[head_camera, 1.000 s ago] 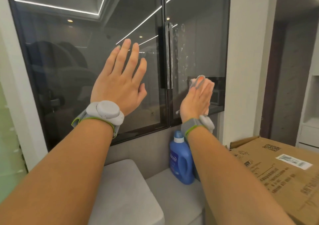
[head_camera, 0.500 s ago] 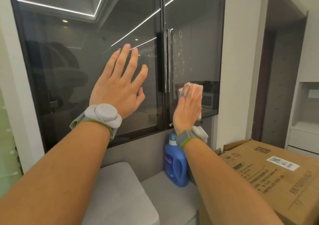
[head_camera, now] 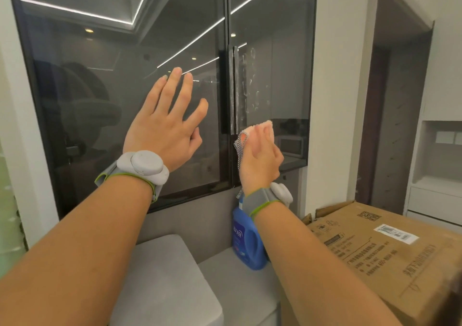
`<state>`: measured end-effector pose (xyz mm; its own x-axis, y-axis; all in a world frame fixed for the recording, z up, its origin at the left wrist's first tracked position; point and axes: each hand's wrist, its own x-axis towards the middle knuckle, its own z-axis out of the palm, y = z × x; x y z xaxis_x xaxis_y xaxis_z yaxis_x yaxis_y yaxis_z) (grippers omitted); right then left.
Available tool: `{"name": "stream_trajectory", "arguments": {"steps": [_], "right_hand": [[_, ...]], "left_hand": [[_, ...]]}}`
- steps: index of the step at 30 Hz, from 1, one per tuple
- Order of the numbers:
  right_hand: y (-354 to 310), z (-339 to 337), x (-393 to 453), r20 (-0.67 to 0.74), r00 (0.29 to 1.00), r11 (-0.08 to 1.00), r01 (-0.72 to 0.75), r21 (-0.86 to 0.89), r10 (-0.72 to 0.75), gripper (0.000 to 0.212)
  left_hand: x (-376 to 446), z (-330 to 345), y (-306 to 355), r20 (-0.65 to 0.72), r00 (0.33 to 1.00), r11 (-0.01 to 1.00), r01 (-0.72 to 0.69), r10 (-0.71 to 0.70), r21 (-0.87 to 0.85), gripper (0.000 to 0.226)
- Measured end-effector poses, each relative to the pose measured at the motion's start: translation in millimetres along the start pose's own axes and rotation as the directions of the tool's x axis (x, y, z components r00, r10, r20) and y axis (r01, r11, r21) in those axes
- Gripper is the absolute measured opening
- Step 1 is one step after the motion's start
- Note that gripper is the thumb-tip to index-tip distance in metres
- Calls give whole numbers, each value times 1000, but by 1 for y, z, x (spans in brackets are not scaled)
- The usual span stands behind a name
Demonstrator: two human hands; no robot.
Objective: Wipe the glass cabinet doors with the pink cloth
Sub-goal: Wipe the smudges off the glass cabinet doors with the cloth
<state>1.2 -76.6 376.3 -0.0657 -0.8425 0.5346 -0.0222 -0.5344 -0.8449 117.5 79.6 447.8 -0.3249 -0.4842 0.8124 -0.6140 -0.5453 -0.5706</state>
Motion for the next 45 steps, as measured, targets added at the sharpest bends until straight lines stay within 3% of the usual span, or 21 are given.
{"name": "stream_trajectory", "arguments": {"steps": [3, 5, 8, 11, 14, 18, 21, 24, 29, 32, 35, 38, 41, 45], "right_hand": [[-13, 1, -5, 15, 977, 970, -214, 115, 214, 43], [-17, 0, -7, 44, 979, 977, -201, 71, 198, 40], [-22, -2, -8, 57, 998, 999, -36, 37, 34, 45], [-11, -5, -4, 155, 975, 983, 170, -61, -159, 56], [10, -9, 3, 300, 851, 829, 504, -241, -430, 62], [42, -19, -2, 366, 712, 690, 691, -216, -599, 65], [65, -23, -7, 372, 725, 758, 647, -80, -579, 64], [58, -11, -9, 299, 851, 899, 432, 66, -431, 60], [39, 10, -10, 232, 914, 943, 320, 92, -333, 61], [34, 11, -7, 236, 879, 910, 406, 87, -415, 64], [38, 2, 10, 301, 746, 786, 619, 19, -594, 65], [41, -9, 29, 374, 669, 681, 722, -120, -643, 64], [48, -12, 24, 338, 692, 629, 721, -289, -638, 65], [56, 1, -2, 210, 802, 754, 597, -275, -559, 65]], "left_hand": [[0, 1, 0, 5, 1000, 1000, 0, 0, -1, 51], [0, 1, 1, 3, 1000, 1000, 6, -6, -4, 50], [0, 1, 0, 2, 1000, 1000, -4, 4, 1, 50], [-2, 2, 1, 0, 1000, 1000, -4, 4, 0, 49], [0, 4, 1, -12, 1000, 1000, -5, 5, 9, 48], [1, 4, 2, -34, 999, 1000, 0, 0, 3, 47], [0, 4, 2, -22, 1000, 1000, -1, 1, -1, 46], [0, 2, 0, -4, 1000, 1000, 1, -1, 0, 47], [1, -1, 2, 4, 1000, 1000, -1, 1, 6, 46], [0, -1, 2, -4, 1000, 1000, 5, -5, 10, 45], [0, 0, 1, 2, 1000, 1000, -4, 4, 6, 47], [1, 1, 1, 17, 1000, 1000, -2, 2, 7, 48], [0, -1, 0, 19, 1000, 1000, -4, 4, 6, 47], [0, -2, 2, 15, 1000, 1000, 9, -9, 3, 46]]}}
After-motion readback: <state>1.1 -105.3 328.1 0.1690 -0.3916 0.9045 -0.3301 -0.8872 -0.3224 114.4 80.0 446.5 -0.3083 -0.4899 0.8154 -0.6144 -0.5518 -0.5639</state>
